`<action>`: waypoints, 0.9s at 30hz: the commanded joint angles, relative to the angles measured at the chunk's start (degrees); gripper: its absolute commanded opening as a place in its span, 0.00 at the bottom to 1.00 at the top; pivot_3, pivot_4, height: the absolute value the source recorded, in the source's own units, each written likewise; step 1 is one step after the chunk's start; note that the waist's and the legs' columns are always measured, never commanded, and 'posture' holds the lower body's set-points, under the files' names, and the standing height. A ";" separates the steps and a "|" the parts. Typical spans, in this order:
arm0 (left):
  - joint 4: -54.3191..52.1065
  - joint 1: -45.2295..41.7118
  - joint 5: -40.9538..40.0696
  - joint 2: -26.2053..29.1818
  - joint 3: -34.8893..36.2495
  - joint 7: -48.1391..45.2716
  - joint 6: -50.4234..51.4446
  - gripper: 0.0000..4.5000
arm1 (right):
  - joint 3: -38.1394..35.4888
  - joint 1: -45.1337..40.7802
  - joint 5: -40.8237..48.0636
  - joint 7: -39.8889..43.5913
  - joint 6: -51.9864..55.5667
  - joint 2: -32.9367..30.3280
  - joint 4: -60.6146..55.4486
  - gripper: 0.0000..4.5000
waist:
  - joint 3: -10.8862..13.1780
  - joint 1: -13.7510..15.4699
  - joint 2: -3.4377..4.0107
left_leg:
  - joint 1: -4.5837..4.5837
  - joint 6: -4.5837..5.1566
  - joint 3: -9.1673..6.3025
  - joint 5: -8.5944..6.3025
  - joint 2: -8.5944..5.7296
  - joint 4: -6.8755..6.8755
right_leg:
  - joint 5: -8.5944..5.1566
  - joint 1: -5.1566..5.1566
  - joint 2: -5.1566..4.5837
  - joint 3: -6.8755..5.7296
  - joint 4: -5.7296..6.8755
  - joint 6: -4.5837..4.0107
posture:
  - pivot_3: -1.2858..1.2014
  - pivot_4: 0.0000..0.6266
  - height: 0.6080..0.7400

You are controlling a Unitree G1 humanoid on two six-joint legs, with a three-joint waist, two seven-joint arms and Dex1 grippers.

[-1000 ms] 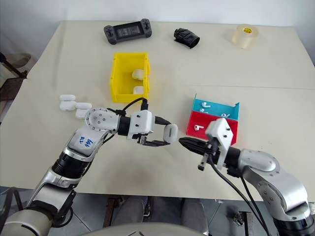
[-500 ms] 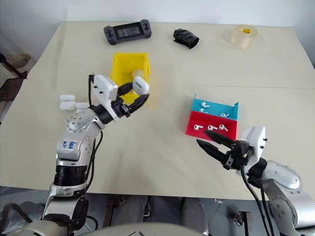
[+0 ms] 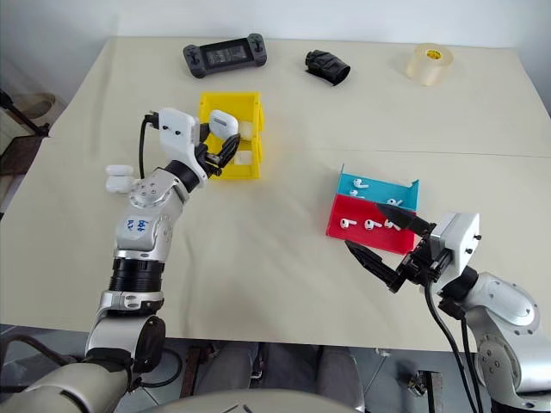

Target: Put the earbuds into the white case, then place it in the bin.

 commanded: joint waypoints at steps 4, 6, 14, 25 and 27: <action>-0.32 -1.24 -0.69 -0.19 -0.14 -0.64 -2.61 0.99 | 0.84 0.08 -0.08 -1.33 -0.65 0.78 -2.50 1.00 | 0.00 -0.07 0.00 | 0.00 -0.01 0.01 0.01 0.01 -0.01 | 0.00 -0.02 0.00 0.00 0.02 0.00 | 0.52 0.24 1.00; -1.84 -0.59 -1.99 -0.28 0.13 -1.85 -2.33 0.99 | 0.91 0.18 -0.01 -1.62 -0.78 1.03 -2.45 1.00 | 0.00 -0.07 0.00 | 0.00 -0.02 0.01 0.01 0.01 0.00 | 0.00 -0.01 0.00 0.00 0.02 0.00 | 0.52 0.24 1.00; -16.52 8.21 -9.80 3.83 0.13 -15.11 -5.16 0.99 | 0.52 -0.21 -0.49 0.03 -1.58 0.65 -0.18 1.00 | 0.00 -0.14 0.00 | 0.01 -0.03 0.01 0.01 0.05 0.00 | 0.00 -0.01 0.00 0.02 0.01 0.00 | 0.52 0.24 1.00; -24.70 27.32 -20.39 20.06 6.34 -36.16 -6.61 0.99 | -1.15 -3.19 -1.21 6.18 -2.65 -2.79 6.93 1.00 | -0.03 -0.09 0.05 | 0.09 -0.04 0.04 0.00 0.30 -0.04 | -0.01 0.09 -0.05 0.06 -0.07 -0.01 | 0.52 0.24 1.00; -25.65 30.17 -22.14 22.41 7.05 -38.23 -4.81 0.99 | -1.25 -3.69 -1.42 7.32 -2.84 -3.50 8.32 1.00 | -0.03 -0.29 0.05 | 0.09 0.02 0.08 -0.05 0.30 -0.07 | -0.01 0.08 -0.08 0.10 -0.10 -0.02 | 0.52 0.24 1.00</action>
